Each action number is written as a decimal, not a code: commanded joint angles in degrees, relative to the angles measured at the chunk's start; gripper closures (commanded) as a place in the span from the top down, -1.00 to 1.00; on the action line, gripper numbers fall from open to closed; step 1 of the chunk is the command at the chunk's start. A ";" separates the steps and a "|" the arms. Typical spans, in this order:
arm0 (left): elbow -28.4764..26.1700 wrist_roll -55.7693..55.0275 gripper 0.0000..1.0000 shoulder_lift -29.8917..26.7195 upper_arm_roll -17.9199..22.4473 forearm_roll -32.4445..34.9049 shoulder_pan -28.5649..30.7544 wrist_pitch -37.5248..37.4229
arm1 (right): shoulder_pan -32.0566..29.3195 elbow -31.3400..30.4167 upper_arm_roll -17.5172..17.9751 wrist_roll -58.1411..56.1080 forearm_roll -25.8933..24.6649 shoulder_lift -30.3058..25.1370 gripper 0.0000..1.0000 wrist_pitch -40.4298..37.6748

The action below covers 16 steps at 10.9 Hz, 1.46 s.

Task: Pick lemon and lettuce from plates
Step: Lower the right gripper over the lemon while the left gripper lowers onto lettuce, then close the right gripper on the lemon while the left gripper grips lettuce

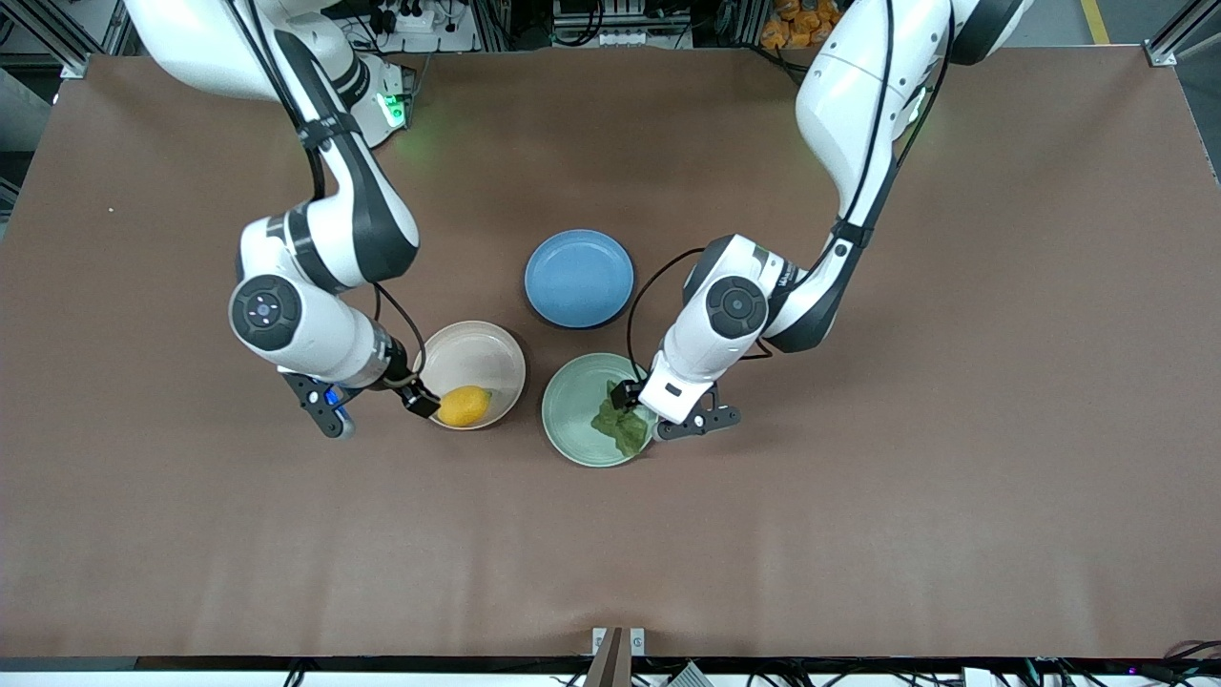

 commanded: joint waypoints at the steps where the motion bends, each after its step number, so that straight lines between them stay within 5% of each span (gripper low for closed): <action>1: 2.09 -3.01 1.00 2.89 0.54 -1.66 -1.40 3.46 | 0.29 0.98 -0.26 1.44 -1.06 2.65 1.00 2.29; 16: 4.46 -9.25 1.00 8.00 0.45 -1.66 -2.37 14.01 | 3.28 0.89 -0.35 5.92 -0.88 11.62 1.00 12.31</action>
